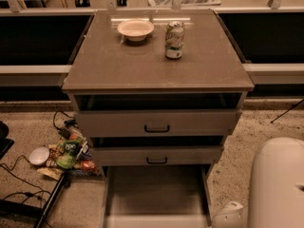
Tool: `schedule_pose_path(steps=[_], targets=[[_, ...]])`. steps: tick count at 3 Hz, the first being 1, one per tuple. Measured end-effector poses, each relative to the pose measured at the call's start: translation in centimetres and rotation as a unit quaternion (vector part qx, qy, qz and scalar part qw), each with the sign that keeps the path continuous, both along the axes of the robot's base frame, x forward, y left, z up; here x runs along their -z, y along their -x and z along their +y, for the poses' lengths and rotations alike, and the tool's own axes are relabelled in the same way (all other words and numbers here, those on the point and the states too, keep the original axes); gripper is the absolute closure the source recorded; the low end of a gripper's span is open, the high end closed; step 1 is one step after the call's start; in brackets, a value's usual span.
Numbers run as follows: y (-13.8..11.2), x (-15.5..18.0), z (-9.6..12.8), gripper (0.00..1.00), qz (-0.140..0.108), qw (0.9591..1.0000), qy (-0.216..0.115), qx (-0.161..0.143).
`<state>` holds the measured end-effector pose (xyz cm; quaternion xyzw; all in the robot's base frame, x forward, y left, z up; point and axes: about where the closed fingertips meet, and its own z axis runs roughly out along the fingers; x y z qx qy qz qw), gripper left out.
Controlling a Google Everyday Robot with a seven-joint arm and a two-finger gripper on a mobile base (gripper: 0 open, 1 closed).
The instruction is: Open bottom drawer
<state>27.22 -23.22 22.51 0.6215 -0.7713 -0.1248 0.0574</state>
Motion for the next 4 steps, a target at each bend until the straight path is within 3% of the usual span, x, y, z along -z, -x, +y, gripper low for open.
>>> schedule_pose_path(steps=[1,2,3,4], targets=[[1.6,-6.4,-1.0,0.00,-0.010,0.9998,-0.002,-0.017],[1.6,-13.5,-3.2,0.00,-0.024,0.9997,-0.004,0.006],[0.3,-21.7,-5.6,0.00,-0.067,0.9973,-0.011,0.028],[-0.8,-30.0,-7.4,0.00,-0.139,0.9900,0.003,0.021]])
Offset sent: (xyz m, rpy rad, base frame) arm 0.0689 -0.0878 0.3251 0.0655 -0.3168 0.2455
